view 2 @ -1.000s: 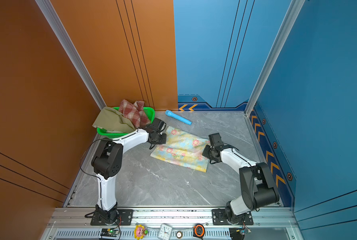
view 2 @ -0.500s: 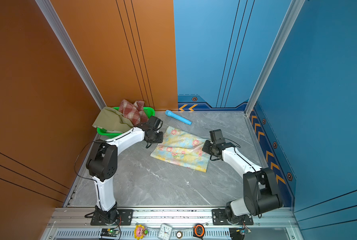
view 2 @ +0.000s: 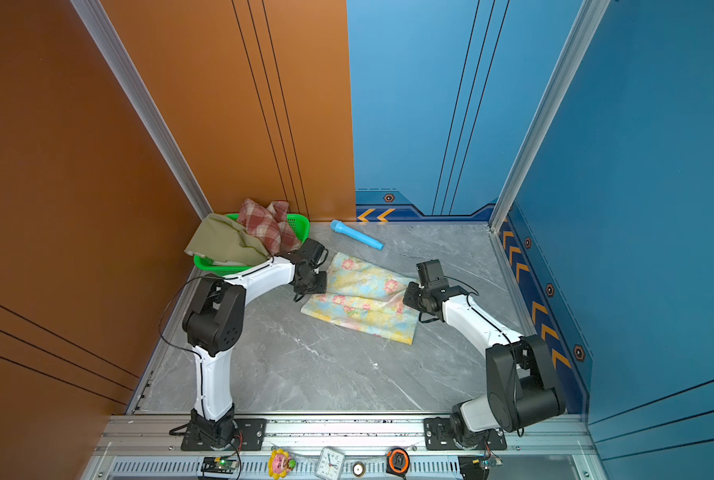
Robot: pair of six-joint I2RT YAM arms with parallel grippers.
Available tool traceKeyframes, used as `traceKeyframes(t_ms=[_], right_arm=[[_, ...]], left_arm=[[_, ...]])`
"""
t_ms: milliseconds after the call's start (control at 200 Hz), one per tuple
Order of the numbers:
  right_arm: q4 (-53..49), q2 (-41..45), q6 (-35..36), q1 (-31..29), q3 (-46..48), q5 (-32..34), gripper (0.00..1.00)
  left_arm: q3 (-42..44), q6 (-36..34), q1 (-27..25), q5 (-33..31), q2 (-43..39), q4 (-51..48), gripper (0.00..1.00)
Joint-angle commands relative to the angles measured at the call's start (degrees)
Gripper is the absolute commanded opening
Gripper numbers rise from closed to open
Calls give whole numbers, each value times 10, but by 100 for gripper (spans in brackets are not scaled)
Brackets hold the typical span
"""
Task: Fold and stack the skirts
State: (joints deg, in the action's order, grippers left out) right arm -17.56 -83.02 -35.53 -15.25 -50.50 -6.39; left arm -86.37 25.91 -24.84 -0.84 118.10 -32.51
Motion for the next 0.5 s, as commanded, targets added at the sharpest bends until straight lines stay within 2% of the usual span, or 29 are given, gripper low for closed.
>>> traceKeyframes(t_ms=[0, 25, 75, 150, 496], right_arm=[[-14, -1, 13, -3, 12, 8, 14], [-14, -1, 13, -3, 13, 8, 14], [-12, -3, 13, -3, 15, 9, 13], [-11, -2, 14, -1, 19, 8, 13], [-11, 18, 32, 21, 20, 12, 4]], left_arm=[[-8, 0, 2, 11, 21, -16, 36], [-11, 2, 1, 14, 23, -16, 31], [-17, 2, -2, 18, 27, -16, 15], [-24, 3, -8, 20, 30, -16, 0], [-53, -2, -1, 19, -8, -24, 0]])
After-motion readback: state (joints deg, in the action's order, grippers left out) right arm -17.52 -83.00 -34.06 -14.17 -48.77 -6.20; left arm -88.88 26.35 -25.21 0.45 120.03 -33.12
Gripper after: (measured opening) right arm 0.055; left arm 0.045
